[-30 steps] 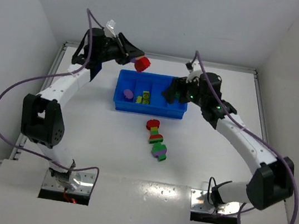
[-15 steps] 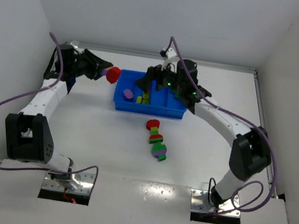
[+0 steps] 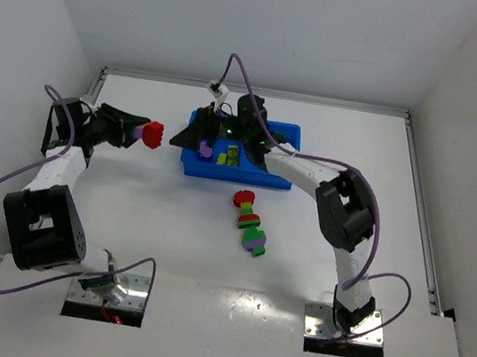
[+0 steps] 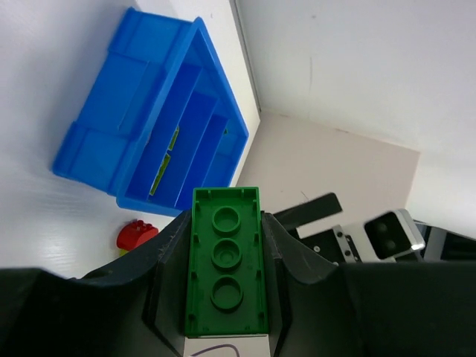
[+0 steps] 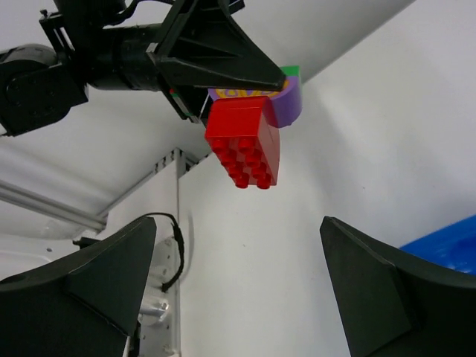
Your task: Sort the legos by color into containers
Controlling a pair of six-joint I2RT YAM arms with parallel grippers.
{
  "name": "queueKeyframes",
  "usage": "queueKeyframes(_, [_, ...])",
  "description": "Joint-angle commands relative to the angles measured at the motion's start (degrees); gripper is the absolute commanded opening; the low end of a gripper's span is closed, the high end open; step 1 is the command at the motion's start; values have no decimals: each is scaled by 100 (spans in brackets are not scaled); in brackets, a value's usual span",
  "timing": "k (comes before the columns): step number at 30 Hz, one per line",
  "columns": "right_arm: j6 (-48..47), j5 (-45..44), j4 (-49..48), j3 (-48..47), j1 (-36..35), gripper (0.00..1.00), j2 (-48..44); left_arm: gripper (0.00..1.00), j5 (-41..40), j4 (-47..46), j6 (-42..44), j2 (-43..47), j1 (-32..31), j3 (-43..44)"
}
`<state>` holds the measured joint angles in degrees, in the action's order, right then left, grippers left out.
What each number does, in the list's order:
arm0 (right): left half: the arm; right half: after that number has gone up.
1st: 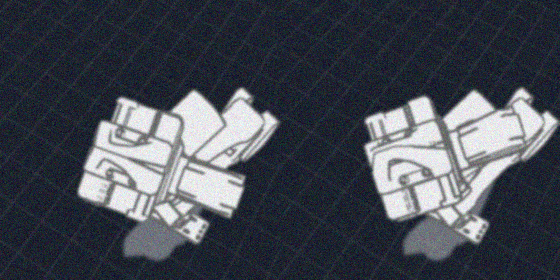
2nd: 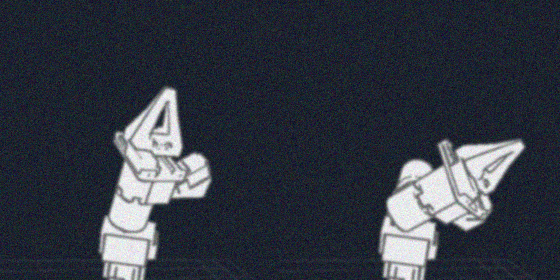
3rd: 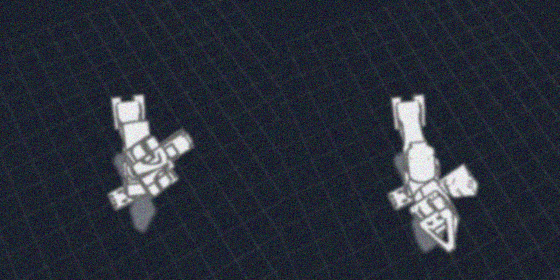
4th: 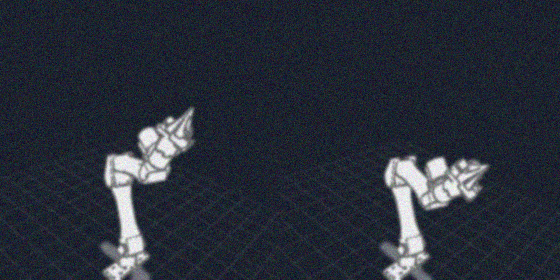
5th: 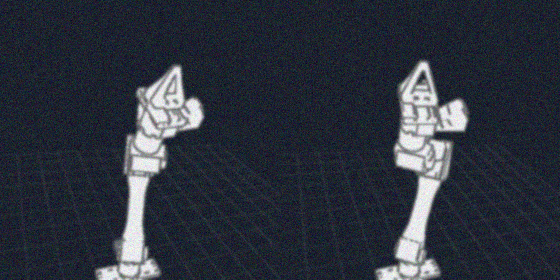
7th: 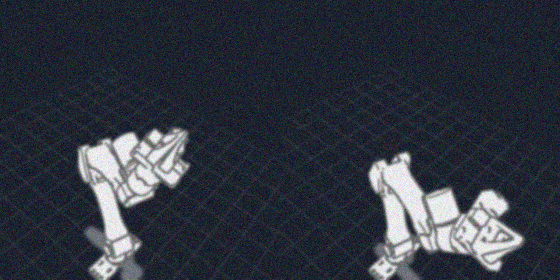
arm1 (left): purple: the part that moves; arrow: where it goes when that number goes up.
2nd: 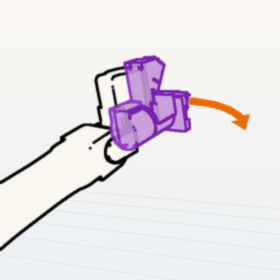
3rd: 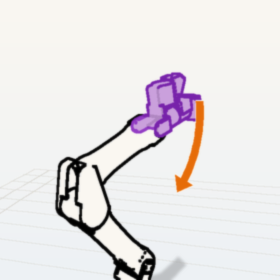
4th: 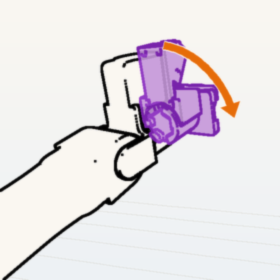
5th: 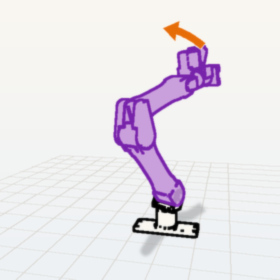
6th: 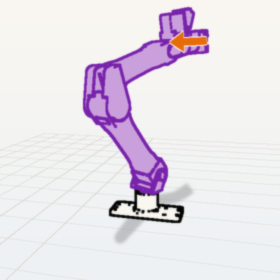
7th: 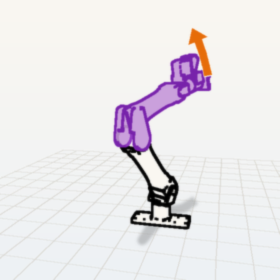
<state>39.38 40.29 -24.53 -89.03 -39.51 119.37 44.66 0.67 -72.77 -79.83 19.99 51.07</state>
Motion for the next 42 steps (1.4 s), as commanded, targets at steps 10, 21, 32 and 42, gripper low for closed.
queueKeyframes(10, [334, 277, -509, -1168, -435, 92, 736, 0, 649, -199, -53, 319, 620, -88])
queueKeyframes(21, [-105, 32, -114, -1749, -549, 92, 1159, 0, 702, -67, 0, 319, 620, -88])
queueKeyframes(32, [-334, -241, 10, -1748, -549, 91, 1211, 0, 702, 56, 0, 319, 568, 26])
queueKeyframes(42, [-334, -241, 10, -2092, -602, 84, 1369, 0, 649, 109, 53, 372, 462, -88])
